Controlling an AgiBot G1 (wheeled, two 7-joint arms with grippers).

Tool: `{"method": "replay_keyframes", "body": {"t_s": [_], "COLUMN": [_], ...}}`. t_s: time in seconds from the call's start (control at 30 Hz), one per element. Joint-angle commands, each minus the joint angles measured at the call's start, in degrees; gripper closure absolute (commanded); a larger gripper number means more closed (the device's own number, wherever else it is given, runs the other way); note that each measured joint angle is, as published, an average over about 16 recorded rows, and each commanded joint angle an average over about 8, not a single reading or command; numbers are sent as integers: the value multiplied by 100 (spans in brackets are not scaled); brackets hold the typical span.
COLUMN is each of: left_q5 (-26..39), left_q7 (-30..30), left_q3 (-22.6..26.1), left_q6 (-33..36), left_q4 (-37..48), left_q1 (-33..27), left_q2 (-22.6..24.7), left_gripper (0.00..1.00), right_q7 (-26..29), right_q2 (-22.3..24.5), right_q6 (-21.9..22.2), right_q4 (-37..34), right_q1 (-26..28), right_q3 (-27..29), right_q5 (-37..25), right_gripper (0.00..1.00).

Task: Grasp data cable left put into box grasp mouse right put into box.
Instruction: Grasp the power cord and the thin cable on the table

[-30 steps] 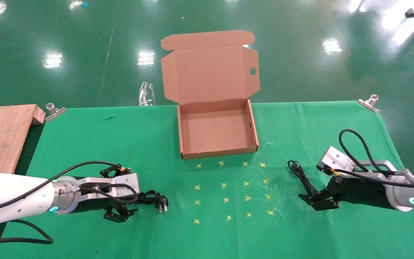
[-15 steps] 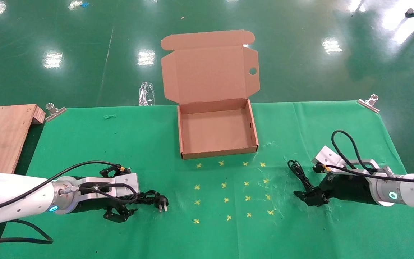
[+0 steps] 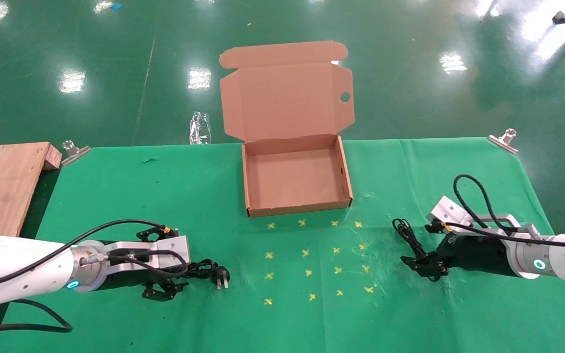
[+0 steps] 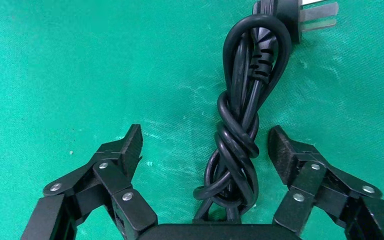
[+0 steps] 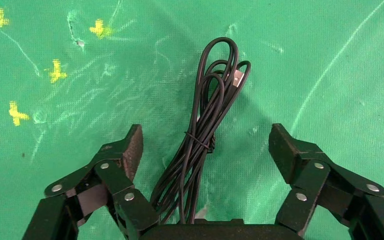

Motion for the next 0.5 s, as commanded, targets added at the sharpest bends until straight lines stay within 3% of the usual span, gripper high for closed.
{"method": "replay_keyframes", "body": {"t_s": [0.03,0.5], "left_q5": [-1,-12], "left_q7": [0,0], "left_q3": [0,0], "left_q6": [0,0], "left_q4": [0,0], "left_q1": [0,0], "left_q2": [0,0], "left_gripper": [100,100], "right_q7": [2,9], "right_q2": [8,30], "right_q6": [-4,-16], "right_q4": [20,78], "right_q1": [-3,-12], "right_q3": [0,6], "right_q5": [1,8], "right_gripper": [100,100]}}
